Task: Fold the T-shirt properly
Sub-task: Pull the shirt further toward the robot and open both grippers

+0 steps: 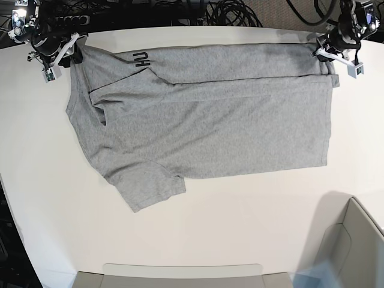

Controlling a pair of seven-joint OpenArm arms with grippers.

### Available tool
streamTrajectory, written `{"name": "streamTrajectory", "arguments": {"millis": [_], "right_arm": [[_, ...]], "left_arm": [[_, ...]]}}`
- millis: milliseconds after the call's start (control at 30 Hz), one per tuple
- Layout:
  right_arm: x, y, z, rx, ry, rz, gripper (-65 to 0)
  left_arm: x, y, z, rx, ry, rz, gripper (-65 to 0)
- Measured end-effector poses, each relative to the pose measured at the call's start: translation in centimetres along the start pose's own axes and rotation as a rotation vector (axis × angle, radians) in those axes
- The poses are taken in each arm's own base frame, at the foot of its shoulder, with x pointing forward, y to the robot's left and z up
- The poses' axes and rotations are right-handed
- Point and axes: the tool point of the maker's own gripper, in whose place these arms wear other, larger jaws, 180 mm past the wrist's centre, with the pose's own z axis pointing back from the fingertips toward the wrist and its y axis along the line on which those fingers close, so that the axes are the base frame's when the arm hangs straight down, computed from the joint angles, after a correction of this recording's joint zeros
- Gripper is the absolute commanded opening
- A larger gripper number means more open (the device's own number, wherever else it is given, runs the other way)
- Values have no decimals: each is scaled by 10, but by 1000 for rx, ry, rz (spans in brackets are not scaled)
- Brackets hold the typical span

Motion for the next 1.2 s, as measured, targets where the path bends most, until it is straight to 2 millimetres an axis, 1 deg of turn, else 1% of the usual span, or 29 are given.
{"name": "streamTrajectory", "arguments": {"millis": [100,167,233,333,433,500,567,667,767,933,1000,1067,1100,1200], "right_arm": [[-1,-11,5,-33,3,-18,-461],[-6,-20,9,-60,18,-26,-461],[-8,-28,13,-81,26,-34,-461],[-6,-41,21,-119,14,-46,-461],[1,-52,30,-162,2,-26,-461],[8,-52,33,-165,-14,-14,-461],[9,-48,30,-151,-20,-15,-460],[-5,-34,23,-114,58,2,-458],[-8,-28,19,-98,65,-5,-458],[-5,-31,22,-107,62,7,-458],[4,-34,28,-123,36,15,-458],[16,-41,36,-155,-3,17,-458],[18,-45,39,-167,-9,20,-458],[16,-46,40,-173,-1,23,-458]], "left_arm": [[-1,0,0,0,11,-2,-561],[-4,2,2,7,50,-17,-561],[3,0,6,9,39,-41,-561],[17,-10,15,-6,0,-89,-561],[27,-13,20,-7,-24,-119,-561],[27,-12,19,-5,-23,-118,-561],[25,-11,19,-3,-16,-114,-561],[26,-12,19,-4,-18,-111,-560],[25,-11,19,-3,-17,-111,-559],[26,-12,19,-5,-19,-112,-558],[26,-12,19,-4,-19,-113,-559],[26,-12,19,-4,-19,-112,-560],[26,-12,19,-4,-19,-113,-560],[26,-12,19,-4,-18,-112,-560]]}}
